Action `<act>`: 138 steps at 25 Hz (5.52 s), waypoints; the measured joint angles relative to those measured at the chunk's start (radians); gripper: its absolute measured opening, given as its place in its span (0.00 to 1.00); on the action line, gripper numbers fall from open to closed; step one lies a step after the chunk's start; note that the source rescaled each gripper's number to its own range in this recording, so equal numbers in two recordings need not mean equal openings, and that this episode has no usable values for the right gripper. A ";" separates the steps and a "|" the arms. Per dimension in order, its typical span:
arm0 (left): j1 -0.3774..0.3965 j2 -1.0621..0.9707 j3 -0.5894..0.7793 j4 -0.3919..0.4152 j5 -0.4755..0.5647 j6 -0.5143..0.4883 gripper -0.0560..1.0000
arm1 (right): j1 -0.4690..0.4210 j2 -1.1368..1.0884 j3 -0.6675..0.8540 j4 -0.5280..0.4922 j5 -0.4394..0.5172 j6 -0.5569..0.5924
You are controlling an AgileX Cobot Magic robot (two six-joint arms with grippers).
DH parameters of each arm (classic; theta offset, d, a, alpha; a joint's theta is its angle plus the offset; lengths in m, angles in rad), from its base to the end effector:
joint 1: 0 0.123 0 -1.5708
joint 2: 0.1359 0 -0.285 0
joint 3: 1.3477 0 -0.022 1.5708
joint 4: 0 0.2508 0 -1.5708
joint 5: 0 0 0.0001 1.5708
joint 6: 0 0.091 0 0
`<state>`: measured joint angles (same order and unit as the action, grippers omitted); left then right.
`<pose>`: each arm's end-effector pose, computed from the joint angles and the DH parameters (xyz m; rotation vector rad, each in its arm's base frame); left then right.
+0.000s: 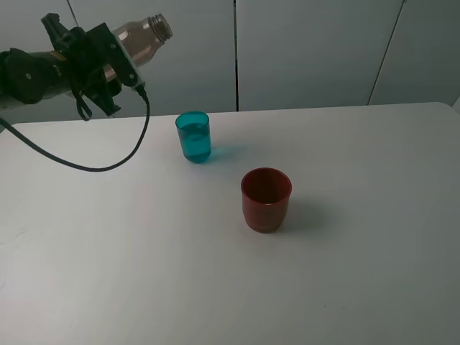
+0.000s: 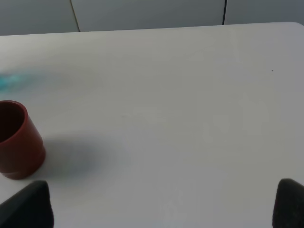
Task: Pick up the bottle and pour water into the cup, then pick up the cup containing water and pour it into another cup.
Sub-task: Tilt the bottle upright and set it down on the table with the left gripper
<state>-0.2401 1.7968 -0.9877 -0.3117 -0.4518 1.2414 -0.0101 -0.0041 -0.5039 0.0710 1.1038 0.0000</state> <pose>0.3818 -0.0810 0.2145 0.9945 1.6237 0.6188 -0.0078 0.0058 0.2751 0.0050 2.0782 0.0792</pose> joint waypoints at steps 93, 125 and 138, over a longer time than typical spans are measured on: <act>0.041 0.520 0.056 -0.027 -0.746 -1.077 0.05 | 0.000 0.000 0.000 0.000 0.000 0.000; 0.041 0.553 0.052 -0.055 -0.784 -1.104 0.65 | 0.000 0.000 0.000 0.000 0.000 0.000; 0.041 0.562 0.066 0.012 -0.762 -1.127 0.95 | 0.000 0.000 0.000 0.000 0.000 0.000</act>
<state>-0.1990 2.3584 -0.9215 -0.3000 -1.2136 0.1141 -0.0101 -0.0041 -0.5039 0.0710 1.1038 0.0000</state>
